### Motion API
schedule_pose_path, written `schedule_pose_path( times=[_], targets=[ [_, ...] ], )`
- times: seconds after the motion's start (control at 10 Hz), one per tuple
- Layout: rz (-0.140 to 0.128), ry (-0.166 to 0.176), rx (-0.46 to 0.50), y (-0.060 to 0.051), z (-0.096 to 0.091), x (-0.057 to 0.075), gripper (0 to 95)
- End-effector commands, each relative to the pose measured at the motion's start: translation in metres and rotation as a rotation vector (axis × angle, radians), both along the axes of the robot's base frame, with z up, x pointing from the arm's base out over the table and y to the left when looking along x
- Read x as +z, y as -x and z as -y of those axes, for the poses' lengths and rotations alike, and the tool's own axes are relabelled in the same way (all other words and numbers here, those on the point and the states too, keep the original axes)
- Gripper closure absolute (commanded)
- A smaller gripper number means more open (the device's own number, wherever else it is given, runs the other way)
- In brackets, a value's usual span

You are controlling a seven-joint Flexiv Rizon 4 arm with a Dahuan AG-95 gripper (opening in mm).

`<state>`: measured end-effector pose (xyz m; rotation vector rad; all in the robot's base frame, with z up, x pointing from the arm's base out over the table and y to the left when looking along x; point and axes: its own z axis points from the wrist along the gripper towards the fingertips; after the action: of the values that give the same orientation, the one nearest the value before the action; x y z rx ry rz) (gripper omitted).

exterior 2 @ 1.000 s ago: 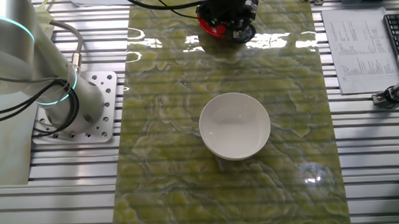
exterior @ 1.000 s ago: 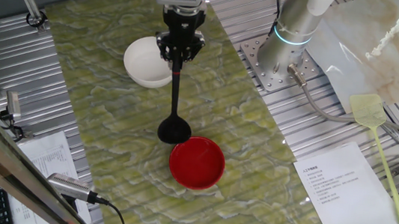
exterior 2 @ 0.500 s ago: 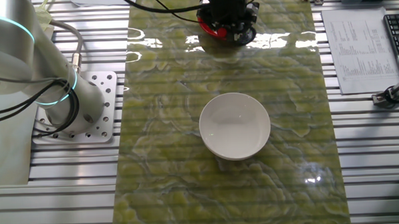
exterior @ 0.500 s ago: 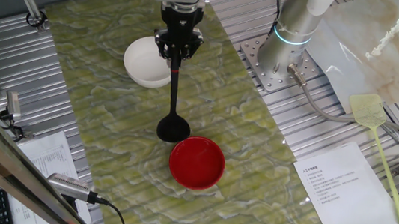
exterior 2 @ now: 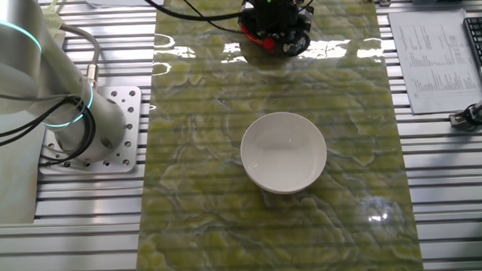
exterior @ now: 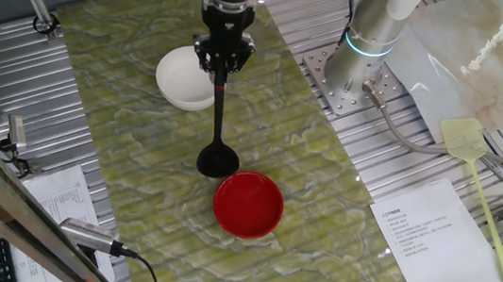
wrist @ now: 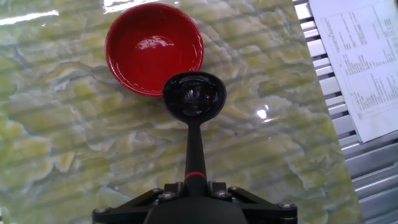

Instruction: Scoop water with a large spoon from one bowl to another

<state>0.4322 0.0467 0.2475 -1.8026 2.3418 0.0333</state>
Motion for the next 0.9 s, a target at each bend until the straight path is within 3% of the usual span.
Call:
schedule_pose_path(
  times=[0.1, 0.3, 0.9],
  targets=[
    [0.001, -0.010, 0.003, 0.000, 0.002, 0.000, 95.0],
    [0.003, -0.031, 0.005, -0.001, 0.006, -0.001, 95.0],
    [0.015, -0.049, 0.020, 0.001, 0.016, -0.004, 95.0]
  ],
)
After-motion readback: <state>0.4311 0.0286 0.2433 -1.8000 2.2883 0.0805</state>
